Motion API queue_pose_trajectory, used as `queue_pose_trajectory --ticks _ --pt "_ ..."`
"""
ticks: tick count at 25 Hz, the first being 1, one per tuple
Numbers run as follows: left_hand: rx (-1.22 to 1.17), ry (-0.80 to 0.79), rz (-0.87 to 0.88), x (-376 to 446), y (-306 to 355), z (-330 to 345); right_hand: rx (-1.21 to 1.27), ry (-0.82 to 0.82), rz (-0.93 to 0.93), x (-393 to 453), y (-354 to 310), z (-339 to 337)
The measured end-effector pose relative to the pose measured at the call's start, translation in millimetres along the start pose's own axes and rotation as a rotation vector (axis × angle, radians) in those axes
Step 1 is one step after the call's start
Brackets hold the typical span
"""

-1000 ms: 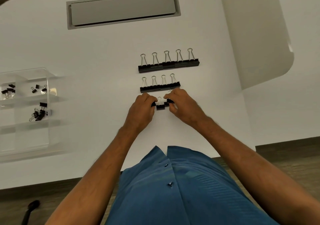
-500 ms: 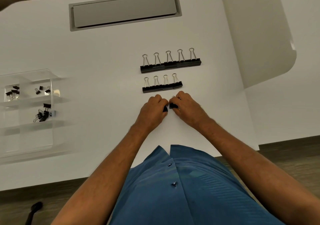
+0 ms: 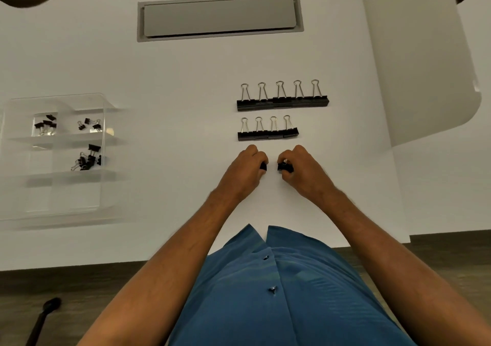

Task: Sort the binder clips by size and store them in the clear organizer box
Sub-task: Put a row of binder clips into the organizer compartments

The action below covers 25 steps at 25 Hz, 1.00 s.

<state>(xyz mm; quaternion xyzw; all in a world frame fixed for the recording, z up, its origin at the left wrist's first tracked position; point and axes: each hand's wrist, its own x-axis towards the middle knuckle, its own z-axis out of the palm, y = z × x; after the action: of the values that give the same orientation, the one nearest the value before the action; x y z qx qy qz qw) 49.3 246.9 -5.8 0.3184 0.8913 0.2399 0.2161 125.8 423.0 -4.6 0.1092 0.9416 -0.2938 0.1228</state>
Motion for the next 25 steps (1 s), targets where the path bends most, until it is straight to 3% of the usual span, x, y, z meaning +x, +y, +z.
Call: queue_pose_trajectory --ticks 10,25 --pt "-0.172 0.236 -0.085 -72 -70 -84 0.255 -0.041 0.021 21 -112 25" --pt "-0.188 0.526 -0.363 -197 -278 -226 0.411 -0.110 -0.180 90 -351 94"
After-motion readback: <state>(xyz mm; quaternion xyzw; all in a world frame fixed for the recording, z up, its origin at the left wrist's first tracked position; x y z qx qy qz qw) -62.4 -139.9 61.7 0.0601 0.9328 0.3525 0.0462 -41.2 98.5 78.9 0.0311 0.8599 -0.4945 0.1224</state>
